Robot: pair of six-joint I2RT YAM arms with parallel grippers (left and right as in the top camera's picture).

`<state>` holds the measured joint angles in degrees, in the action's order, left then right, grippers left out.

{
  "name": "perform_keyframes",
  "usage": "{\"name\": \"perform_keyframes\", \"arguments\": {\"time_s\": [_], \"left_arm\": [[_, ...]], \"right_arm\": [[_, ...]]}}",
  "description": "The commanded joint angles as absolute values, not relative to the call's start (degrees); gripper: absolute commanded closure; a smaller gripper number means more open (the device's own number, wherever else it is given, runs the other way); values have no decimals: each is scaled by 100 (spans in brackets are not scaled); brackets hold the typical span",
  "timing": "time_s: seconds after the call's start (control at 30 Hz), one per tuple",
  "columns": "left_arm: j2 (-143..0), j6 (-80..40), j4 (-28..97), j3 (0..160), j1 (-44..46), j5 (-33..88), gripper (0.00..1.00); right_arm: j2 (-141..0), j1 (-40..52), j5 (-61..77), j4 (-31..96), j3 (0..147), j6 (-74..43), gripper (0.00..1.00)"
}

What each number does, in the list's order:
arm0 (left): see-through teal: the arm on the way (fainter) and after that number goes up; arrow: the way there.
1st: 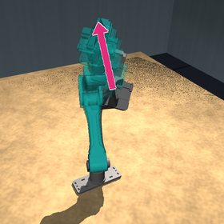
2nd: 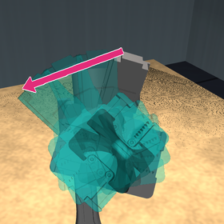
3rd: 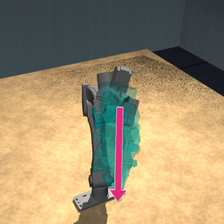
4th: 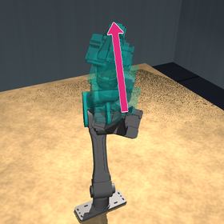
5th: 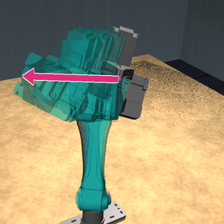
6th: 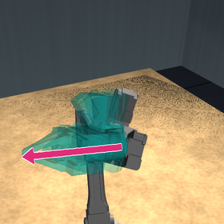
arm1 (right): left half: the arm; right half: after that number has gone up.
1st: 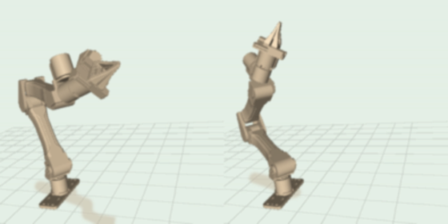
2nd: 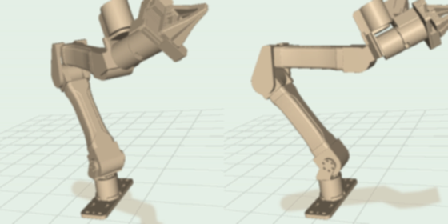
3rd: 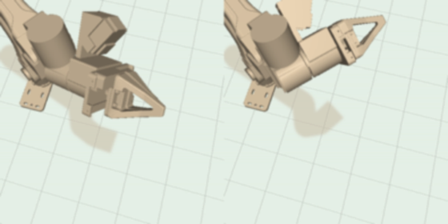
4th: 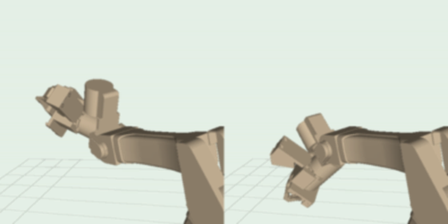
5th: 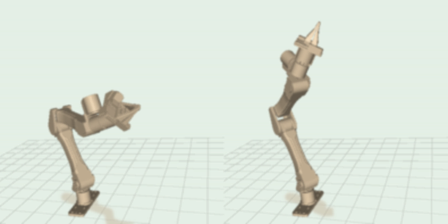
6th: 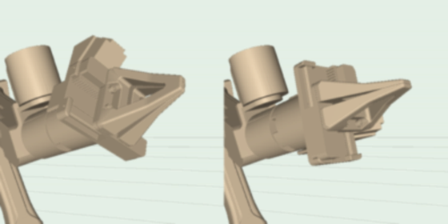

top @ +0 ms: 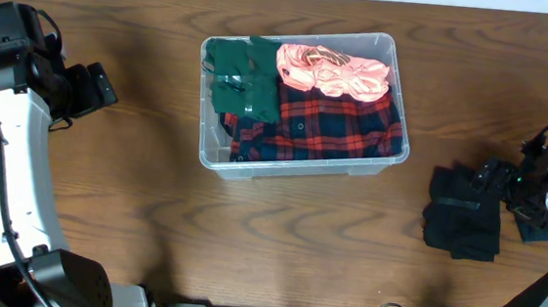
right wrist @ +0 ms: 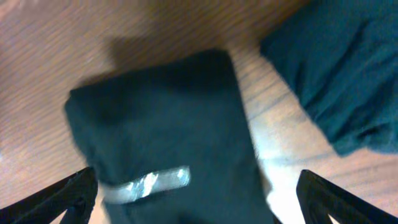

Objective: Pack container
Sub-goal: 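Move the right gripper to the black folded garment and grasp it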

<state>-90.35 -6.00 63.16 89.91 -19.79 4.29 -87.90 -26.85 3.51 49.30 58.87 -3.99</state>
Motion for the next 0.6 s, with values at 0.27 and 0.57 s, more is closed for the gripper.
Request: {"name": "perform_keyframes", "arguments": {"time_s": [0.27,0.57], "left_arm": [[-9072,-613,6296,8945,-1997,425,2],[-9072,-613,6292,8945,-1997,427,2]], "right_arm": [[-8781,-2816,305,4047,4740,-683,11],[-8781,-2816,539,4001,4703,-690,95]]}}
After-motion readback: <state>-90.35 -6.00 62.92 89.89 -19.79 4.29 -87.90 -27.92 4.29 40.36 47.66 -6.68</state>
